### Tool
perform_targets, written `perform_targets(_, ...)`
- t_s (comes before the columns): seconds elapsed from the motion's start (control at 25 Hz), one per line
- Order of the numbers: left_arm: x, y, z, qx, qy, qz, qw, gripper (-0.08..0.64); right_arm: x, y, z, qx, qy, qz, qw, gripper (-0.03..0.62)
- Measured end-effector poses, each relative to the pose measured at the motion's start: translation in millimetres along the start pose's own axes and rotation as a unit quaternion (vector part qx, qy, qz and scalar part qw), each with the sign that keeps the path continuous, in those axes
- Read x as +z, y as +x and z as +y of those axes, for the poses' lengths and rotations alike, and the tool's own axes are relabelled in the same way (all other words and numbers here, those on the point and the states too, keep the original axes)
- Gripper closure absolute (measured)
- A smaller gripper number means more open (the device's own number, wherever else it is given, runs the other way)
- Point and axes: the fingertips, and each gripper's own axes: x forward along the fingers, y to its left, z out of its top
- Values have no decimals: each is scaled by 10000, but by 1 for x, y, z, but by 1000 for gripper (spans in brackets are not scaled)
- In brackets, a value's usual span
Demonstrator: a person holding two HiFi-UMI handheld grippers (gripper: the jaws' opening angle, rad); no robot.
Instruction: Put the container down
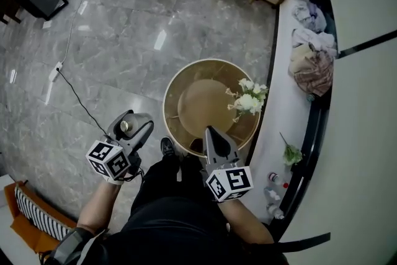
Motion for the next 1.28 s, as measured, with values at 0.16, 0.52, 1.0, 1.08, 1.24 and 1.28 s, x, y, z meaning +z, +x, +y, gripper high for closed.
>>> perform_targets(0.16,-3,39,8,96,102,63,9999,202,-1,26,-29,21,54,11,10000,586)
perform_targets(0.52,-34,106,29,345,965,490,9935,202,-36,65,-62,7,188,289,9994,586)
perform_targets(1.0,-107,187,95,721,2082,1135,9688,202,-86,101,-74,142,287,750,9967,586)
perform_targets(1.08,-121,195,105,746,2123,1240,9664,202,-94,105,-77,138,325,802,9962,586)
perform_targets(1.24,-147,215,118,718,2170,1388,9636,202,-114,112,-88,86,398,918,9949,586)
perform_targets(1.28,-153,220,121,708,2175,1417,9631,202,-119,114,-89,71,415,951,9946,586)
